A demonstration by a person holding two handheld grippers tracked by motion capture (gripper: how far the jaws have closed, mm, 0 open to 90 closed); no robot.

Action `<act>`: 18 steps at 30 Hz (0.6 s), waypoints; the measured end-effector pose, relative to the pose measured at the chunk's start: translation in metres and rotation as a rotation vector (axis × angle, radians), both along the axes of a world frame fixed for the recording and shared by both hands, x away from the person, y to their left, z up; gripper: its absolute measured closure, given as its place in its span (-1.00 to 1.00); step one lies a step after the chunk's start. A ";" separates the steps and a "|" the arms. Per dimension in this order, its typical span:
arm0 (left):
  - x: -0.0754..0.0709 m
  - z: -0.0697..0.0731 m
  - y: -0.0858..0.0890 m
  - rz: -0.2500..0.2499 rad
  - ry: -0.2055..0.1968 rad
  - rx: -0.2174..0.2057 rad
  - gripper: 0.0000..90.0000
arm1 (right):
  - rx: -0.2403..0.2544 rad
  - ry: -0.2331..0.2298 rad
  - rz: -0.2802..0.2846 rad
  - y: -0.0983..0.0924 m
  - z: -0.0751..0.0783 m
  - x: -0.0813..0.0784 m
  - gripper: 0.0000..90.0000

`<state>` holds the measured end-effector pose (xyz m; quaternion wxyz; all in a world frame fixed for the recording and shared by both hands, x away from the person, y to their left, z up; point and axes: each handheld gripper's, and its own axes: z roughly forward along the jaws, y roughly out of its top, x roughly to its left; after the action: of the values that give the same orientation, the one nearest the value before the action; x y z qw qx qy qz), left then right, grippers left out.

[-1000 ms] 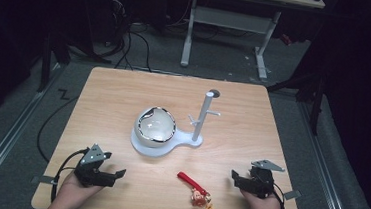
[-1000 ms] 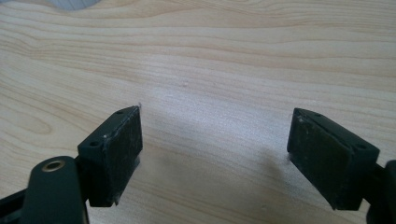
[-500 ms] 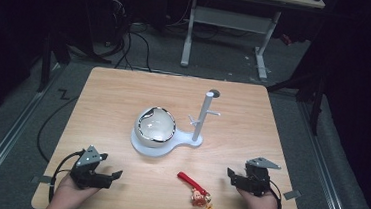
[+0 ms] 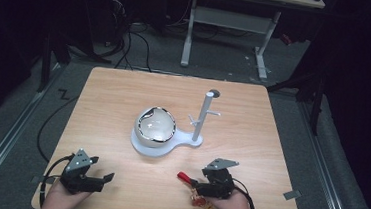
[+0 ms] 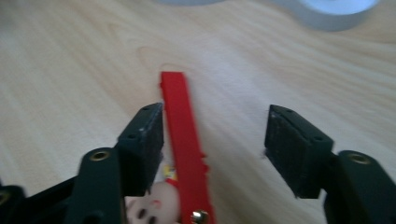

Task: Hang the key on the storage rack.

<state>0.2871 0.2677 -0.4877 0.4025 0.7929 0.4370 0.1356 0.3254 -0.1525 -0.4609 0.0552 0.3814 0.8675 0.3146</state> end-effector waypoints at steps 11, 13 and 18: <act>-0.001 0.000 0.001 0.003 0.000 0.003 -0.64 | -0.029 0.047 0.036 0.008 -0.007 0.002 0.65; -0.001 0.000 0.001 0.002 0.000 0.000 -0.64 | -0.012 0.020 -0.008 -0.004 -0.001 0.006 0.65; 0.005 0.001 -0.005 -0.020 -0.004 0.002 -0.64 | -0.036 -0.020 -0.126 -0.032 0.002 0.013 0.65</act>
<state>0.2923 0.2625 -0.4868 0.4038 0.7975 0.4280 0.1334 0.3388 -0.1849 -0.4584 0.0905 0.4310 0.8467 0.2986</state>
